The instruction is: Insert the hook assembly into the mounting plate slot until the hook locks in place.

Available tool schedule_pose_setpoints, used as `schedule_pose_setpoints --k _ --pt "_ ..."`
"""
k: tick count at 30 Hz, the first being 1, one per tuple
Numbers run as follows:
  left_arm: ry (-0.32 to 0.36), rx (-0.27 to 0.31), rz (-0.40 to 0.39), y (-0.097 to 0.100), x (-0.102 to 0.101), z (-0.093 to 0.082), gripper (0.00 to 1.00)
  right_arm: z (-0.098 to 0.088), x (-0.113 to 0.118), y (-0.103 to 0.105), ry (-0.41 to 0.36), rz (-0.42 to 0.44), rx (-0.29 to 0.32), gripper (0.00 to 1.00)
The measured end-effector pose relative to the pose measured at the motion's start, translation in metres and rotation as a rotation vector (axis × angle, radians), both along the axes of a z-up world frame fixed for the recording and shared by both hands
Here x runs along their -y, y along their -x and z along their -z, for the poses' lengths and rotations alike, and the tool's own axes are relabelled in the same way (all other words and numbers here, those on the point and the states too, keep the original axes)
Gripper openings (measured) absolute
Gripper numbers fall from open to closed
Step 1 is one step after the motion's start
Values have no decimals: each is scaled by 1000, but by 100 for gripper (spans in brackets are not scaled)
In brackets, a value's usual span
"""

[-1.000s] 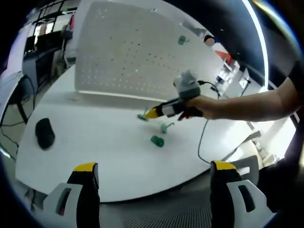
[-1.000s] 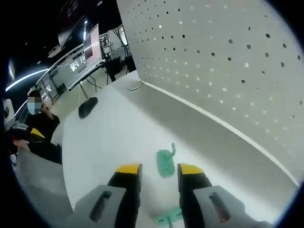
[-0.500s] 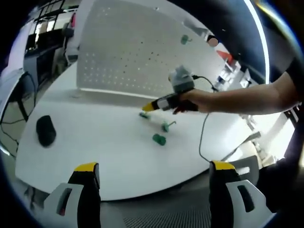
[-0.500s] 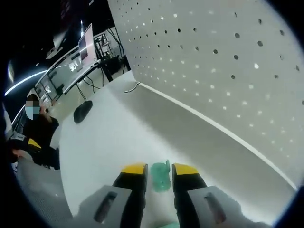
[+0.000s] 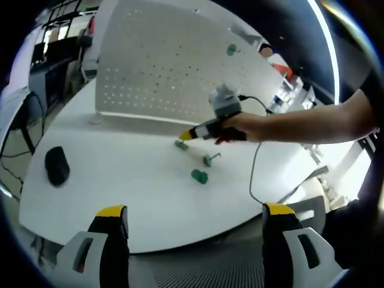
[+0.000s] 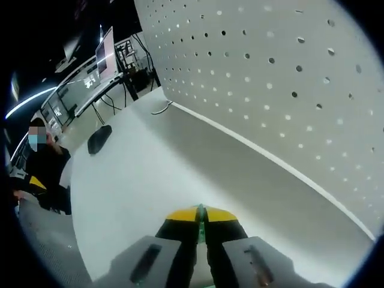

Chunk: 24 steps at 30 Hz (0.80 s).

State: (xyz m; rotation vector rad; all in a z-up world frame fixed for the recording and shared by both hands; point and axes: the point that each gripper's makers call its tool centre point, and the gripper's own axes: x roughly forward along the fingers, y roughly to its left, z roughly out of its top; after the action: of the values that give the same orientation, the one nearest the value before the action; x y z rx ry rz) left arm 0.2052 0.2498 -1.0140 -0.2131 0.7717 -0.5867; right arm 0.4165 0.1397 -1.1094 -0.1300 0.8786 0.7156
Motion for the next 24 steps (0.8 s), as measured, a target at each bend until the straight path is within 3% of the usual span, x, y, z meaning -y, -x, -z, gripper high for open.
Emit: schedule_pose_setpoints --k 13,24 --pt "9 34 5 -8 8 -13 96 -19 5 -1 -34 17 24 0" --pt "-28 63 -12 -10 4 -19 97 -42 14 -2 -62 33 59 0"
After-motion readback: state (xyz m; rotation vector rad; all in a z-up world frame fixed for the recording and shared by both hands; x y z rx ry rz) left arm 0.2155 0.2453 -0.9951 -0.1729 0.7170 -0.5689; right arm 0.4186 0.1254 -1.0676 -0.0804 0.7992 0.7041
